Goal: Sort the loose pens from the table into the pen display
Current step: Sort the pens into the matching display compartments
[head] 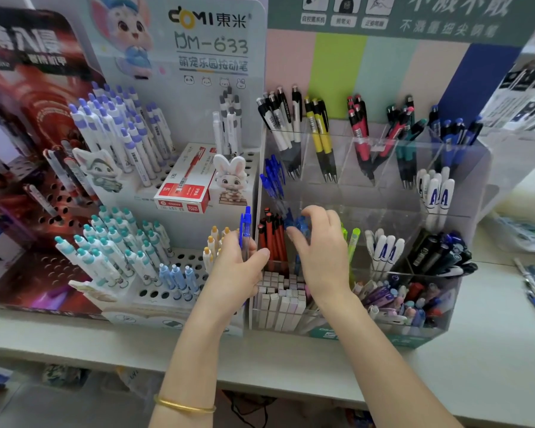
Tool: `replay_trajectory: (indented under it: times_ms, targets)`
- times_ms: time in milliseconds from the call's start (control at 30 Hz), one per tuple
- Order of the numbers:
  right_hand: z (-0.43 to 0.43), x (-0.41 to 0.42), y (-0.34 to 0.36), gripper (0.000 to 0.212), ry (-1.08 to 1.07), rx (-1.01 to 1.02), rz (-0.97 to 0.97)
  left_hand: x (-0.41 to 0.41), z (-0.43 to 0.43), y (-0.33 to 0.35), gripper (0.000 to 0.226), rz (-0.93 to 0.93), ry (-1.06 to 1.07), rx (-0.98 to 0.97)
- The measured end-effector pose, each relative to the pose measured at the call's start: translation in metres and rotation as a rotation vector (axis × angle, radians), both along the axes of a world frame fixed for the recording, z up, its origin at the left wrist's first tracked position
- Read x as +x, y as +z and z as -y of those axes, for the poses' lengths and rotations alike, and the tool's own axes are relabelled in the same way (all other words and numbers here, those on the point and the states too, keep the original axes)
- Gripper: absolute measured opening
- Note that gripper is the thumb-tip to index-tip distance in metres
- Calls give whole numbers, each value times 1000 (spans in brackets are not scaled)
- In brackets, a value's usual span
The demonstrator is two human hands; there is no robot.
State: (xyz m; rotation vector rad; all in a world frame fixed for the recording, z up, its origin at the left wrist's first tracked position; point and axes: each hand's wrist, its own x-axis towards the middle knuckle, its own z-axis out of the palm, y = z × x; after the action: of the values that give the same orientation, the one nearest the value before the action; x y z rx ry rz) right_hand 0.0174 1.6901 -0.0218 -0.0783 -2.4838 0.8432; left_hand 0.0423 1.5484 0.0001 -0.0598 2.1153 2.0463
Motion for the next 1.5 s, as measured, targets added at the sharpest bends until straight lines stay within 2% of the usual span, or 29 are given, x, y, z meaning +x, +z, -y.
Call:
replay_trajectory:
  times_ms: [133, 233, 433, 533, 700, 800, 867, 933, 1000, 1167, 1367, 1500]
  targets:
    - [-1, 1, -2, 43, 20, 21, 97, -1, 1, 0, 18, 5, -5, -4]
    - [-1, 5, 4, 56, 36, 11, 100, -2, 4, -1, 18, 5, 3, -5]
    - [14, 5, 19, 39, 158, 83, -137, -2, 6, 0, 17, 0, 23, 3]
    - [22, -6, 15, 36, 190, 194, -123, -1, 7, 2, 18, 8, 28, 14]
    - [25, -12, 2, 22, 175, 234, -91, 1, 7, 3, 18, 1, 30, 18]
    - [19, -6, -5, 37, 180, 330, -108, 1, 7, 3, 17, -3, 27, 22]
    - [11, -2, -8, 51, 193, 257, -97, 0, 7, 2, 17, -10, 28, 14]
    - [5, 3, -11, 57, 140, 92, -73, 0, 7, 0, 16, -12, 22, 0]
    - [4, 5, -14, 60, 59, 37, -72, -1, 7, -2, 15, -10, 15, -6]
    - [12, 0, -15, 56, -45, 40, -130, -2, 3, 0, 16, -9, 13, -15]
    - [14, -4, -16, 49, -123, 132, -31, -1, 3, 0, 17, -11, 18, -16]
    - [15, -8, -16, 45, -182, 199, -64, -1, 2, 0, 18, -12, 15, -26]
